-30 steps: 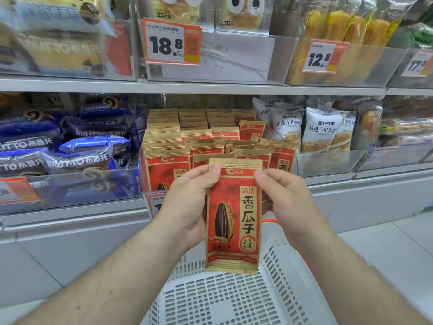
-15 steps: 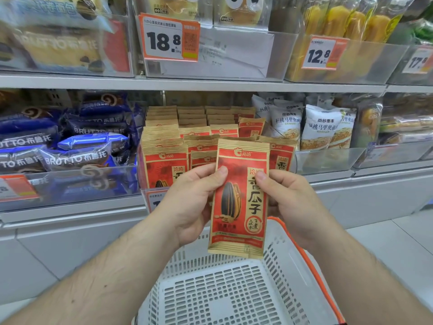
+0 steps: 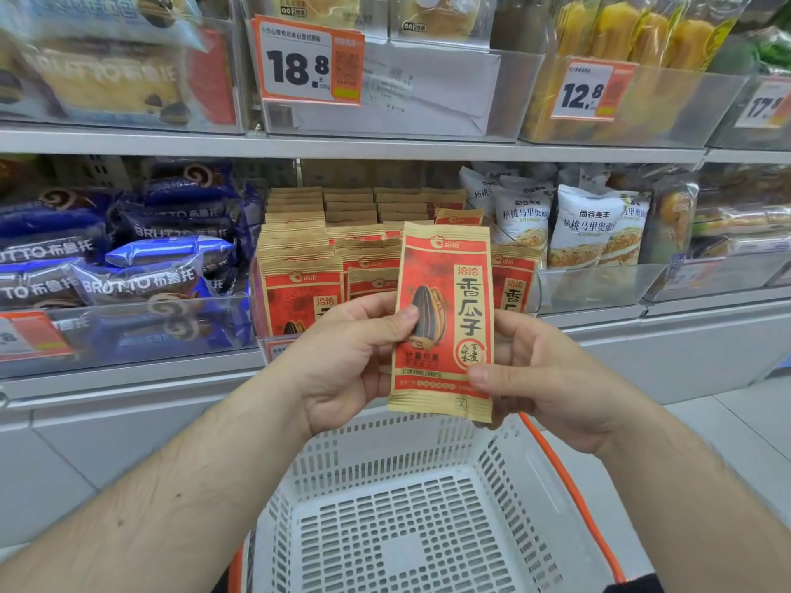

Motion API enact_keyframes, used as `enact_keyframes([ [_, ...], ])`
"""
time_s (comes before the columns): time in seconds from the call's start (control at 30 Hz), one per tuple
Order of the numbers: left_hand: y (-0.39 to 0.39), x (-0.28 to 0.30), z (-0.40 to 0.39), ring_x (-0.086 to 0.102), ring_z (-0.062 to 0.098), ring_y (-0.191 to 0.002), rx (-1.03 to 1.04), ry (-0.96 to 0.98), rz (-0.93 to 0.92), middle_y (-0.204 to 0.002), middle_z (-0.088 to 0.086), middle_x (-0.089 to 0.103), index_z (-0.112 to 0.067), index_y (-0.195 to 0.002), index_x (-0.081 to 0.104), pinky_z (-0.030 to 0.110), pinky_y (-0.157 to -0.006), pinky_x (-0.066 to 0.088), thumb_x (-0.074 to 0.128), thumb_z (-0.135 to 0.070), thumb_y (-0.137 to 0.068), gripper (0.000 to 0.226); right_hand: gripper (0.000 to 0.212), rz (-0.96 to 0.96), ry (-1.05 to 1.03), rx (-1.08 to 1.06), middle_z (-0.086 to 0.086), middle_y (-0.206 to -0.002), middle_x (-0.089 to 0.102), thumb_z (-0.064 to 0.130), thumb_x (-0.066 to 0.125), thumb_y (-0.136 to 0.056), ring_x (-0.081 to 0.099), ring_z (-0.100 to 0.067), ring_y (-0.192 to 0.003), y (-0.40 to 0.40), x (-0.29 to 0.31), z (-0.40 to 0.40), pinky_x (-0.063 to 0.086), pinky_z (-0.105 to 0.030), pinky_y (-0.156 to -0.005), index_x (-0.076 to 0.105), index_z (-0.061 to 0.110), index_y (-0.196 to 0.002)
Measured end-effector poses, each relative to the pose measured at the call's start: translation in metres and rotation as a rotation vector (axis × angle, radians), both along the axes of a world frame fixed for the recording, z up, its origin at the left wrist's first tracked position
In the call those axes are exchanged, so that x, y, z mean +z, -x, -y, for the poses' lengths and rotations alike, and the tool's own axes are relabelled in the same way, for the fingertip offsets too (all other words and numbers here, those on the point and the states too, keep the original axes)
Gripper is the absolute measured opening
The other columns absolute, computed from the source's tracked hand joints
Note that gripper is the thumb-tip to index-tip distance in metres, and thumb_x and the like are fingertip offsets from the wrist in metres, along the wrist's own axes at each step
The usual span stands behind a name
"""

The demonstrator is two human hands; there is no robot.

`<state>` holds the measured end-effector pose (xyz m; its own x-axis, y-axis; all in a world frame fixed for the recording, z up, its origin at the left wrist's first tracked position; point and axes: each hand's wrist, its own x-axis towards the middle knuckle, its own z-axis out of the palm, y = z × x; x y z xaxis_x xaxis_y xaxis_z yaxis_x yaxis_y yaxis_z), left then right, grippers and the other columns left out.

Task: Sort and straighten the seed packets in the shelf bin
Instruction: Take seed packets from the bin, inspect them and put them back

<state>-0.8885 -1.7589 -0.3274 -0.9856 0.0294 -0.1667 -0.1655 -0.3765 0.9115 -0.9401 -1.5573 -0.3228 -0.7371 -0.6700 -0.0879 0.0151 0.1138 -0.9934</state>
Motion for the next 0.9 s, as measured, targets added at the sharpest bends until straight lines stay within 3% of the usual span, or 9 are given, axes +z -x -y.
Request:
enact_keyframes([
  [0.1,0.001,-0.001,0.000,0.061,0.037,-0.104,-0.005,0.001,-0.001,-0.121,0.026,0.067,-0.008,-0.115,0.070,0.039,-0.071,0.061,0.065,-0.023,-0.078,0.041,0.056,-0.004,0.033,0.048,-0.024,-0.106,0.072,0.009,0.074,-0.074,0.067,-0.043,-0.086,0.001,-0.001,-0.002,0.056,-0.037,-0.057,0.056,0.014,-0.127],
  [0.27,0.000,0.001,-0.001,0.068,0.032,-0.098,-0.025,0.058,-0.021,-0.116,0.021,0.071,-0.012,-0.117,0.070,0.039,-0.071,0.061,0.063,-0.023,-0.083,0.036,0.066,-0.028,0.036,0.035,-0.022,-0.101,0.073,0.015,0.080,-0.066,0.070,-0.034,-0.076,-0.001,0.001,-0.002,0.053,-0.030,-0.052,0.053,0.010,-0.126],
  [0.37,0.002,-0.005,-0.004,0.073,0.018,-0.096,0.095,0.340,-0.096,-0.112,0.002,0.076,-0.022,-0.126,0.066,0.040,-0.079,0.061,0.065,-0.018,-0.095,0.032,0.059,-0.107,-0.067,-0.034,-0.011,-0.097,0.076,-0.006,0.078,-0.075,0.073,-0.025,-0.076,-0.005,0.001,0.004,0.054,-0.026,-0.052,0.052,0.013,-0.125],
  [0.43,0.003,-0.010,-0.008,0.071,0.013,-0.103,0.142,0.509,-0.150,-0.113,-0.009,0.074,-0.032,-0.128,0.061,0.043,-0.089,0.059,0.078,-0.035,-0.085,0.047,0.062,-0.161,-0.144,-0.063,0.000,-0.098,0.077,-0.013,0.076,-0.075,0.075,-0.017,-0.083,-0.011,-0.001,0.010,0.058,-0.026,-0.060,0.053,0.018,-0.123],
  [0.53,0.000,-0.015,-0.015,0.071,0.010,-0.102,0.098,0.502,-0.130,-0.108,-0.012,0.074,-0.037,-0.122,0.057,0.041,-0.090,0.058,0.086,-0.049,-0.058,0.071,0.066,-0.256,-0.248,-0.011,0.004,-0.102,0.075,0.004,0.088,-0.067,0.075,-0.016,-0.086,-0.016,-0.002,0.013,0.061,-0.035,-0.071,0.054,0.027,-0.119],
  [0.63,0.002,-0.016,-0.014,0.073,0.015,-0.099,0.036,0.443,-0.124,-0.107,-0.006,0.075,-0.029,-0.126,0.060,0.041,-0.086,0.060,0.088,-0.042,-0.050,0.082,0.054,-0.374,-0.274,-0.076,0.000,-0.083,0.073,0.042,0.089,-0.064,0.072,-0.019,-0.068,-0.014,0.004,0.010,0.059,-0.038,-0.063,0.061,0.026,-0.107],
  [0.7,0.002,-0.016,-0.013,0.073,0.016,-0.098,-0.017,0.451,-0.124,-0.105,-0.004,0.076,-0.029,-0.121,0.063,0.039,-0.084,0.059,0.087,-0.034,-0.054,0.071,0.037,-0.399,-0.129,-0.208,-0.001,-0.069,0.069,0.048,0.077,-0.074,0.065,-0.020,-0.054,-0.012,0.005,0.009,0.054,-0.032,-0.054,0.063,0.020,-0.094],
  [0.8,-0.001,-0.016,-0.016,0.073,0.014,-0.094,-0.124,0.438,-0.126,-0.103,-0.004,0.076,-0.028,-0.119,0.062,0.032,-0.076,0.056,0.081,-0.018,-0.067,0.056,0.017,-0.470,-0.034,-0.308,0.002,-0.061,0.064,0.029,0.059,-0.093,0.060,-0.016,-0.049,-0.012,0.005,0.013,0.049,-0.024,-0.051,0.062,0.015,-0.084],
  [0.9,-0.001,-0.017,-0.019,0.072,0.013,-0.090,-0.148,0.419,-0.121,-0.099,-0.003,0.075,-0.028,-0.118,0.062,0.029,-0.073,0.054,0.081,-0.017,-0.071,0.052,0.025,-0.484,-0.053,-0.330,-0.005,-0.058,0.061,0.010,0.048,-0.100,0.060,-0.016,-0.049,-0.014,0.001,0.017,0.048,-0.024,-0.050,0.061,0.006,-0.079],
])
